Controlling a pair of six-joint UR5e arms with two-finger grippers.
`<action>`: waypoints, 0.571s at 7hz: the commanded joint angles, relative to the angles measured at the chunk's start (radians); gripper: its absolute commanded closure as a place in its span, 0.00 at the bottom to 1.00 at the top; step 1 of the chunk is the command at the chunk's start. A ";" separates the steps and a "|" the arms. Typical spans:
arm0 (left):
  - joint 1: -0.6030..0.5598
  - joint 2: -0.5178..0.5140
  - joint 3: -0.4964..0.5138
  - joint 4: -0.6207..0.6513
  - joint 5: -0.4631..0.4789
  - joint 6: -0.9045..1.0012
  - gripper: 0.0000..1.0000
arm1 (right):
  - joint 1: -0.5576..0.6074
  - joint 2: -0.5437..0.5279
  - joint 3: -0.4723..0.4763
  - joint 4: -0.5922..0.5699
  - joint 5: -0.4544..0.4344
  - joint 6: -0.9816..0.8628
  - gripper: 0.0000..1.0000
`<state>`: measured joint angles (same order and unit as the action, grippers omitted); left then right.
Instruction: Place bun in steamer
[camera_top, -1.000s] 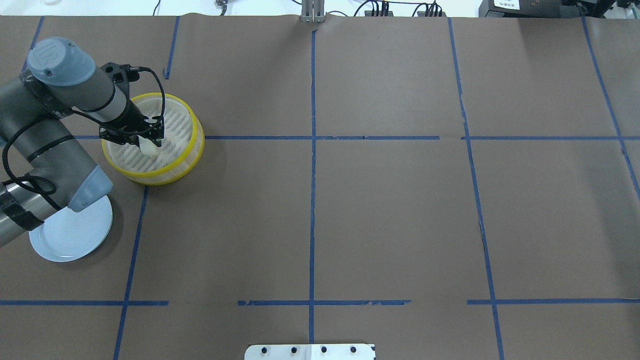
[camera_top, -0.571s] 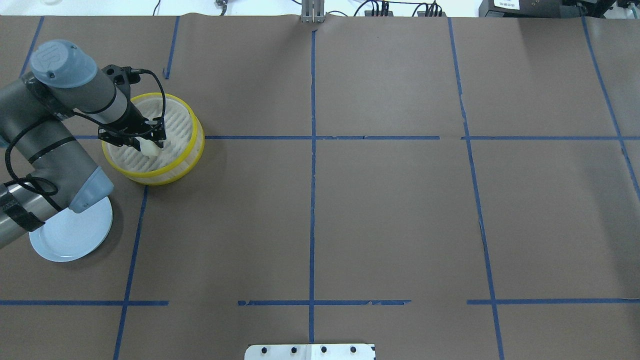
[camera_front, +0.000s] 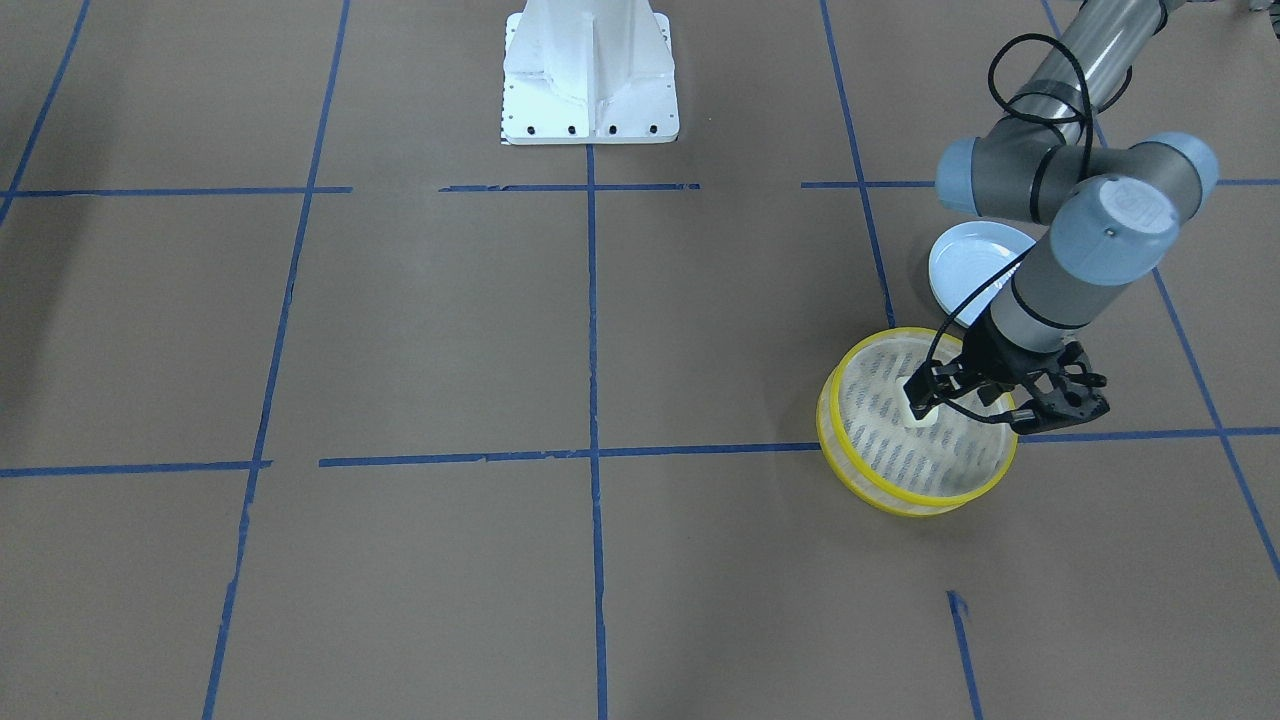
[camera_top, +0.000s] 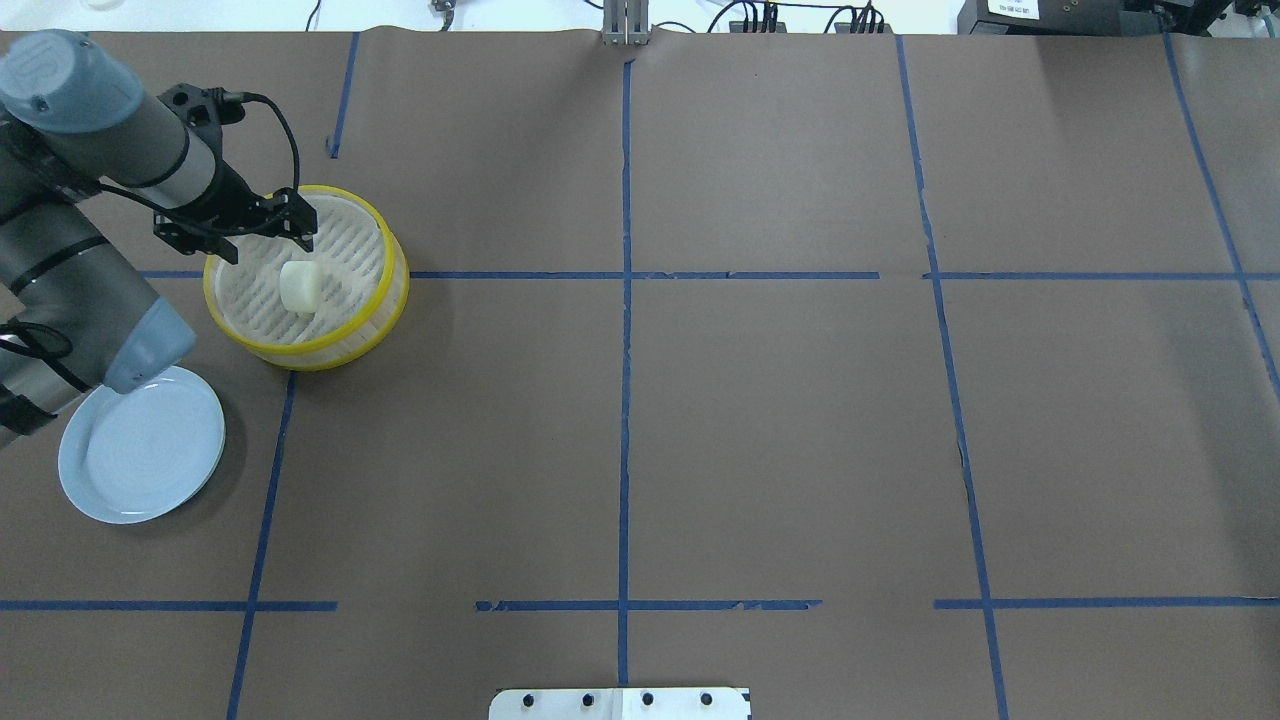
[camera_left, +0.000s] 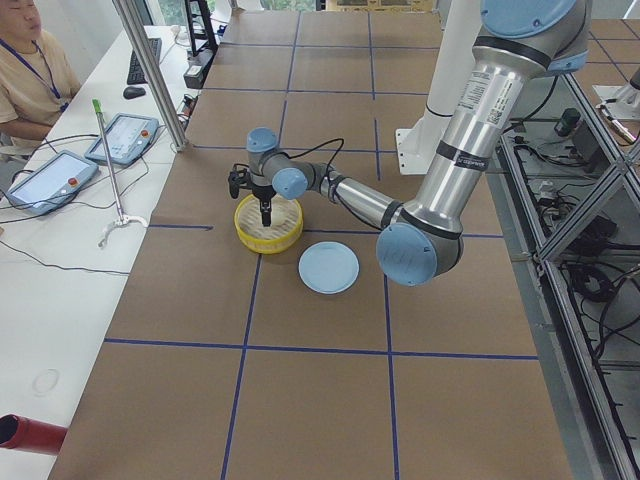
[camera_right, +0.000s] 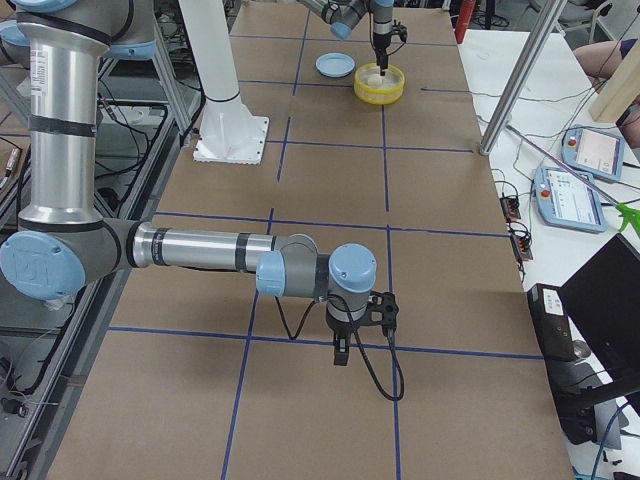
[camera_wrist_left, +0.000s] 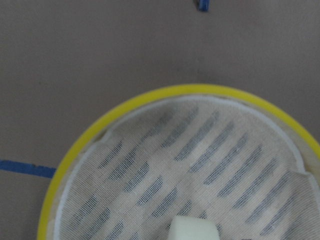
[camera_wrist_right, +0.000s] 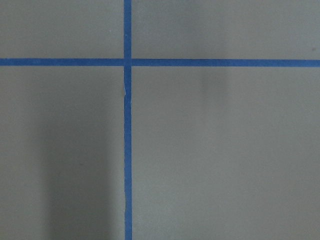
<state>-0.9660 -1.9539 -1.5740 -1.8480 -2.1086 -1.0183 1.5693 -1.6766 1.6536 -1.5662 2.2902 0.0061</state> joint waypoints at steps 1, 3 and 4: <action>-0.100 0.088 -0.145 0.085 -0.016 0.176 0.08 | 0.000 0.000 0.000 0.000 0.000 0.000 0.00; -0.270 0.223 -0.213 0.115 -0.086 0.429 0.09 | 0.000 0.000 0.000 0.000 0.000 0.000 0.00; -0.361 0.283 -0.216 0.112 -0.146 0.557 0.09 | 0.000 0.000 0.000 0.000 0.000 0.000 0.00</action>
<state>-1.2196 -1.7517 -1.7717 -1.7394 -2.1871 -0.6209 1.5693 -1.6766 1.6536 -1.5662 2.2902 0.0061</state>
